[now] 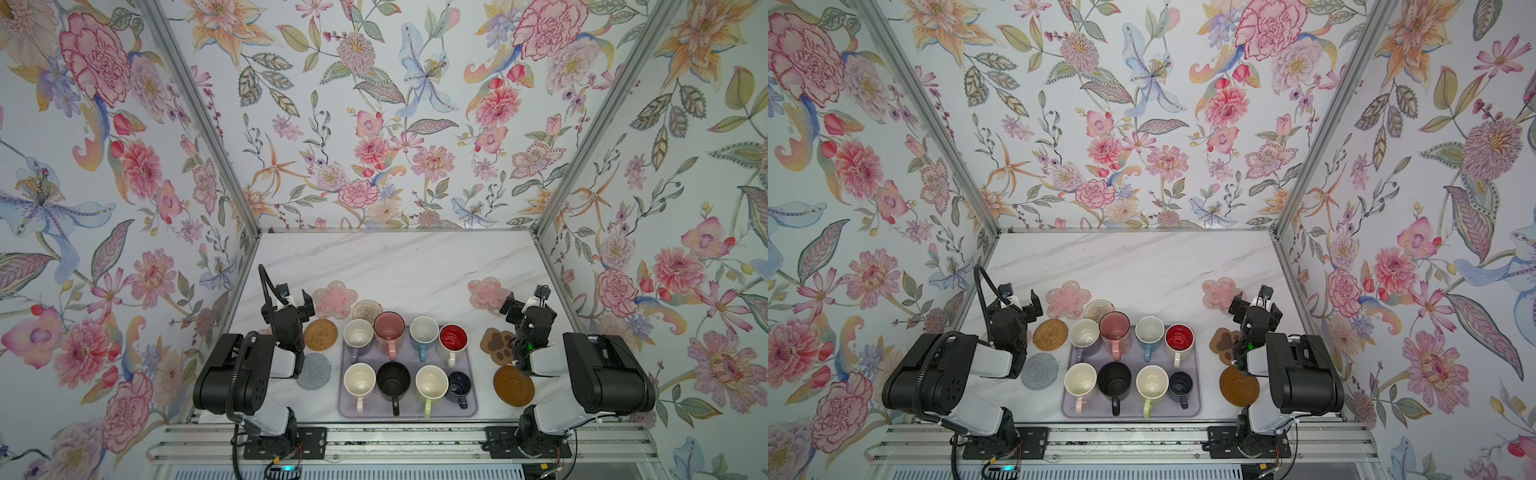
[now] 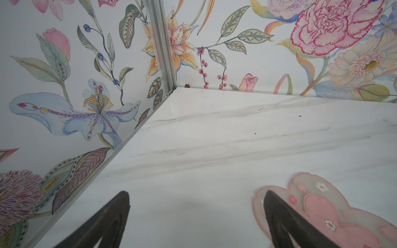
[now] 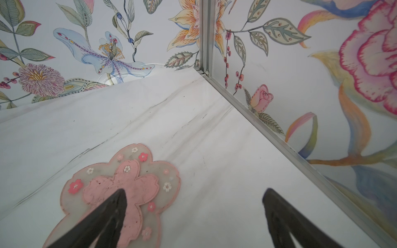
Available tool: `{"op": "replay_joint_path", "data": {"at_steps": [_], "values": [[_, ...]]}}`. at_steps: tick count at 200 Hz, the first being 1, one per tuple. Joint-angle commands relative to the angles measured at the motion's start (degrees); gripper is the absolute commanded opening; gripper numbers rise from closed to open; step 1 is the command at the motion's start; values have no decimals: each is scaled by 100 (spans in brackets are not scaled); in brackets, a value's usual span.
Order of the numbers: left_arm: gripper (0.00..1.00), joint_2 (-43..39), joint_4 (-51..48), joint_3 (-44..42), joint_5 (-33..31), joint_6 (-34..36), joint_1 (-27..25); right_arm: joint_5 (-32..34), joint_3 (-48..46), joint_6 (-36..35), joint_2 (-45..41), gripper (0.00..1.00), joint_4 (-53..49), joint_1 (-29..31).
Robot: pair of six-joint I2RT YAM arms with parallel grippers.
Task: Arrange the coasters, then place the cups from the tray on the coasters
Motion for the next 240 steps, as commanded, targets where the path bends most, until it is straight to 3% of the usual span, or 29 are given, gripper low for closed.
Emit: {"op": "replay_joint_path", "data": {"at_steps": [1,220,230,240], "values": [[99,23,159,27,0,81,38,75,50,51,-67,99,64,-16],[99,17,452,-46,-32,58,37,75,29,44,-81,99,106,-13],[99,-30,503,-258,135,120,37,110,60,29,-225,99,-65,15],[99,-576,124,-230,239,219,-18,-128,120,-86,-441,99,-348,16]]}}
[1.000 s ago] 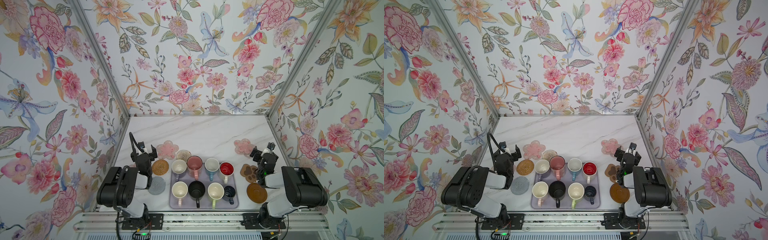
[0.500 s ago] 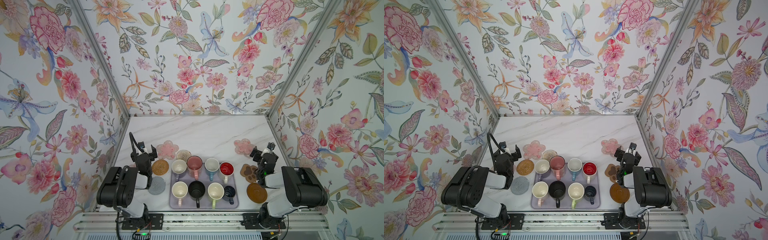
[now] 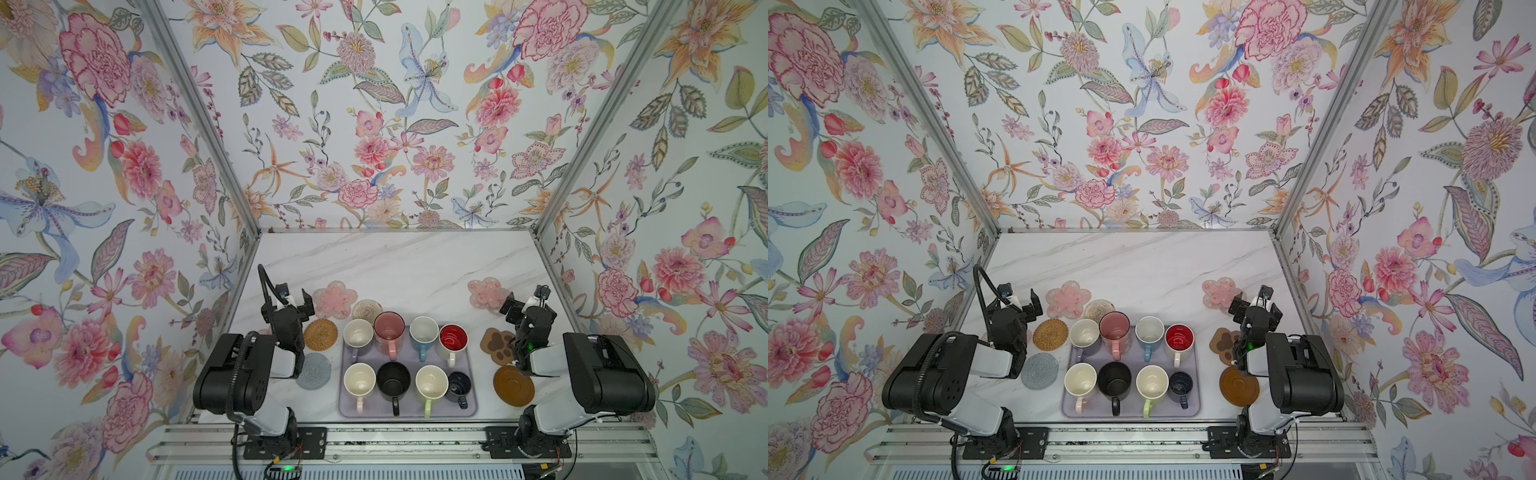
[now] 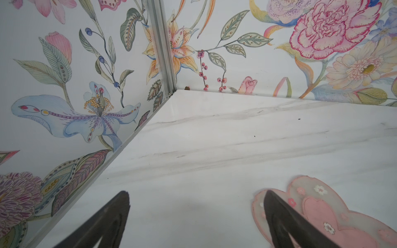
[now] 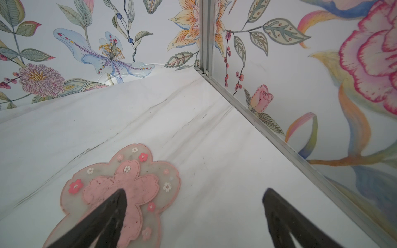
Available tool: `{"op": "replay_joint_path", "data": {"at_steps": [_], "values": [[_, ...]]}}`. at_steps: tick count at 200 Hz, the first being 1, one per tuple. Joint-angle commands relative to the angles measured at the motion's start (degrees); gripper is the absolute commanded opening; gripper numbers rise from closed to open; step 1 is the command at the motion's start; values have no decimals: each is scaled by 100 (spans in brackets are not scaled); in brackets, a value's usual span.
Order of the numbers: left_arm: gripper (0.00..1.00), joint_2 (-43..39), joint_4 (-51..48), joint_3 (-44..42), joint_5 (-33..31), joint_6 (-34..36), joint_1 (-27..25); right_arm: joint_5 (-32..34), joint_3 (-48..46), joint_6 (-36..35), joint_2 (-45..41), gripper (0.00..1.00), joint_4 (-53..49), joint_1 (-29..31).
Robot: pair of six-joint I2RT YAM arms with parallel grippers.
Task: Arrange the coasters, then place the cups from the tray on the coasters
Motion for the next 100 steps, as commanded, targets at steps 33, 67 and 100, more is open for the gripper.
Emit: {"op": "replay_joint_path", "data": {"at_steps": [33,67,100], "values": [[99,-2512,-3927,1355,-662,-540,-263,852,1610,454,-1479,99,-3611,281],[99,-3909,-5409,1816,-424,-1794,-250,-131,2475,1618,-2309,99,-5612,61],[99,-4613,-6542,2043,671,-1737,-229,-1197,1977,2296,-3230,99,-5921,-583]]}}
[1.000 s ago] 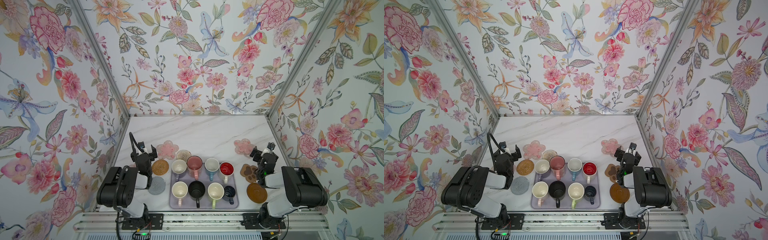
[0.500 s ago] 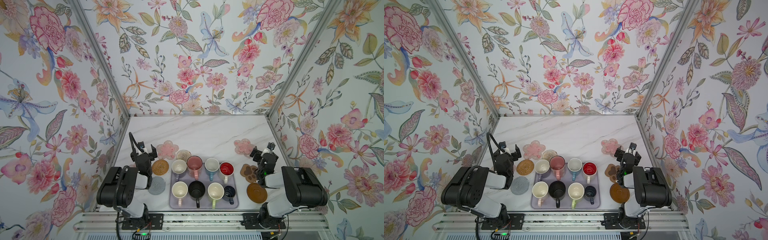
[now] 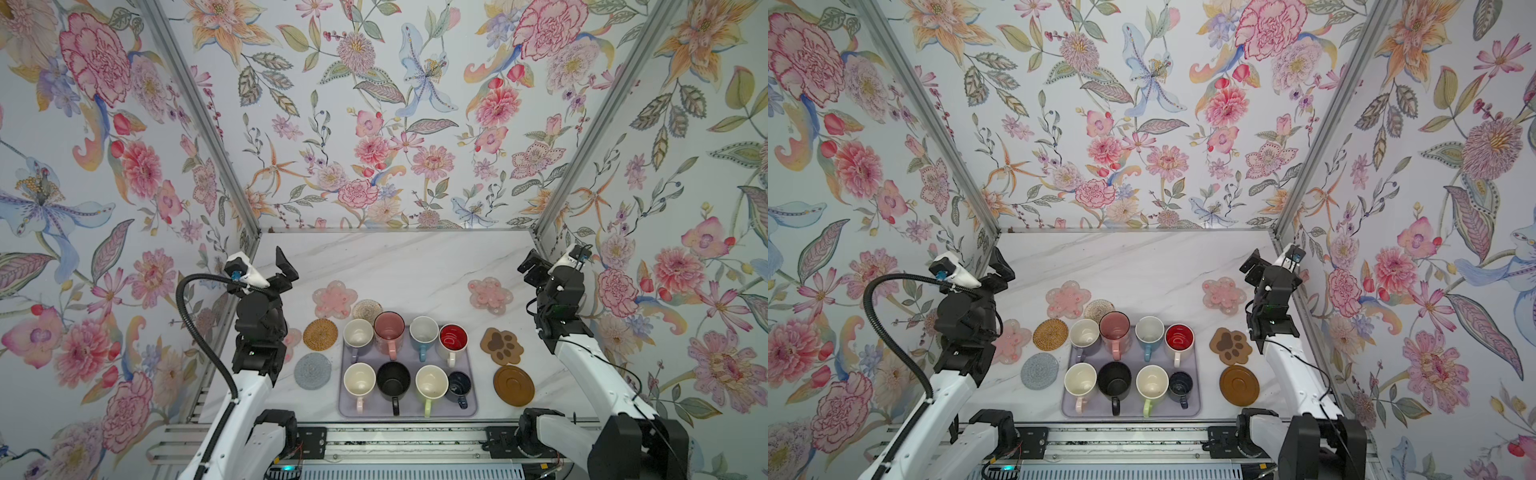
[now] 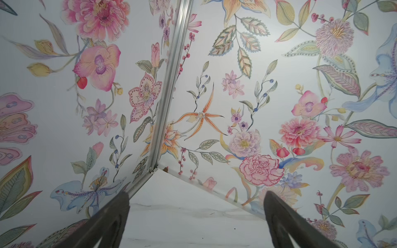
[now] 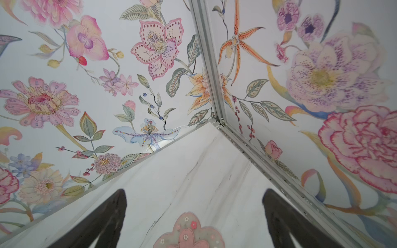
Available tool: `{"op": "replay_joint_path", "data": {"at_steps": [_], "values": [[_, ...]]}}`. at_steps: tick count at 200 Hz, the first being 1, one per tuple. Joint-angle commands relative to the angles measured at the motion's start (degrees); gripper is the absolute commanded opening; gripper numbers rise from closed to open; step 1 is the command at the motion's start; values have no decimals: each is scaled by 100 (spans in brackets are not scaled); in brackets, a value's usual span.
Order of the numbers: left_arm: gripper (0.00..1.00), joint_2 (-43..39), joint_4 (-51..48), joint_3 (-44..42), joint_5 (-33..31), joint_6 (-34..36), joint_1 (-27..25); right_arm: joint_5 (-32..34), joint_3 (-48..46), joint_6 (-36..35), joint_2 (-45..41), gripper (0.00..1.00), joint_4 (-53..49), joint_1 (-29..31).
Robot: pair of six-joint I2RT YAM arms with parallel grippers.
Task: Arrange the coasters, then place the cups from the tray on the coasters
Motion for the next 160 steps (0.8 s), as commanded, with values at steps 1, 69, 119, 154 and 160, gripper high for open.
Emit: {"op": "replay_joint_path", "data": {"at_steps": [1,69,119,154,160], "values": [[99,-124,-1810,99,693,-314,23,-884,-363,760,-359,99,-1227,-385],[99,-29,-3105,396,1325,-332,20,-2384,357,673,1153,99,-2335,-791],[99,683,-2580,768,1998,-475,18,-2510,849,635,2370,99,-2405,-794],[99,1515,-2521,1516,2275,-181,21,-2747,1041,624,2791,99,-2506,-768],[99,1648,-2529,1629,2324,-153,21,-2748,1043,622,2839,99,-2484,-753]]}}
